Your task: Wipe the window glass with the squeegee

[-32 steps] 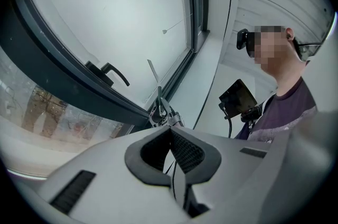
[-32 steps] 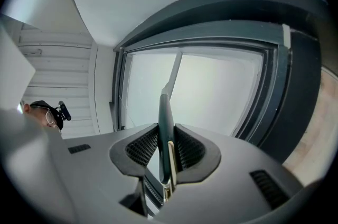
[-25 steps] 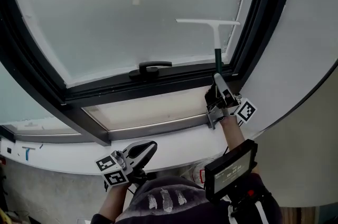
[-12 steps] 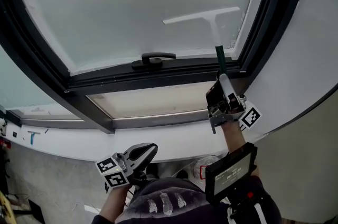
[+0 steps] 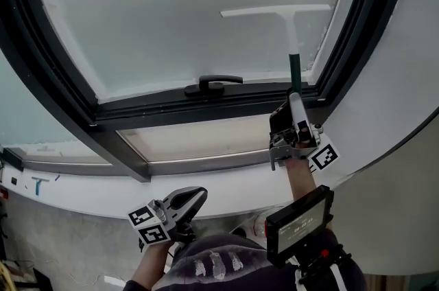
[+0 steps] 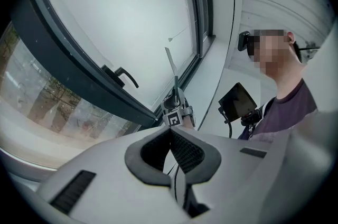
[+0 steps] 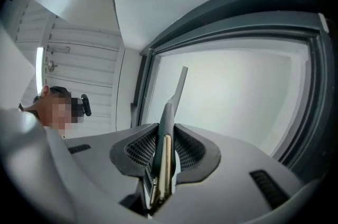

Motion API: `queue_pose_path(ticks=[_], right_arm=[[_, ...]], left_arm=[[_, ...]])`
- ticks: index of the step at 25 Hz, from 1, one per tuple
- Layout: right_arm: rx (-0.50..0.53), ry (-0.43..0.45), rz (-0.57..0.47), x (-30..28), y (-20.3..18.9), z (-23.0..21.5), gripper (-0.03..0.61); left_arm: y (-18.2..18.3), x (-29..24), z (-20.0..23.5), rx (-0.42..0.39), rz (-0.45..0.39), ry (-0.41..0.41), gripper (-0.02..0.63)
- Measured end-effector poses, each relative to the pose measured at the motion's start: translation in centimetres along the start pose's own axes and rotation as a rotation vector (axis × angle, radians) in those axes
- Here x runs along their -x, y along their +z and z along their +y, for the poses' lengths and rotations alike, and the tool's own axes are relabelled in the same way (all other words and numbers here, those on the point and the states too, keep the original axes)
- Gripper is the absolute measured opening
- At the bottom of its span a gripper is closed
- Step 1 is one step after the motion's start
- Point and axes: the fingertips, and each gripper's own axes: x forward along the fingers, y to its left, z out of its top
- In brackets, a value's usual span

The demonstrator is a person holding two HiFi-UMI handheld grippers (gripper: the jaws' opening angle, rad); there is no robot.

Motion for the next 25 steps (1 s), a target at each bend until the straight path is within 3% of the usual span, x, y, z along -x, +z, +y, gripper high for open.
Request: queue_pose_path(ticks=[9,14,21,25], right_arm=[[0.134,0.037,-0.084,-9.3,-5.7,3.0,0.091],[0.187,0.082,-0.114,-14.2,-8.1,6.0,0.091],[0.184,0.099,-0.090,-22.2,-9.6,7.3,0.091],[0.167,0.136,-0.107,-23.5,-9.3,7.0,0.091]], left_arm=[[6.2,8.7,4.5,-0.063,0.024,-0.100,0.005],[8.2,12.7,6.4,-0.055,0.048,-0.138,0.006],[12.5,13.8,6.8,-0.018,0.007,-0.162,0.005],[11.0,14.1,7.2,-0.043,-0.015,-0.154,0.005]])
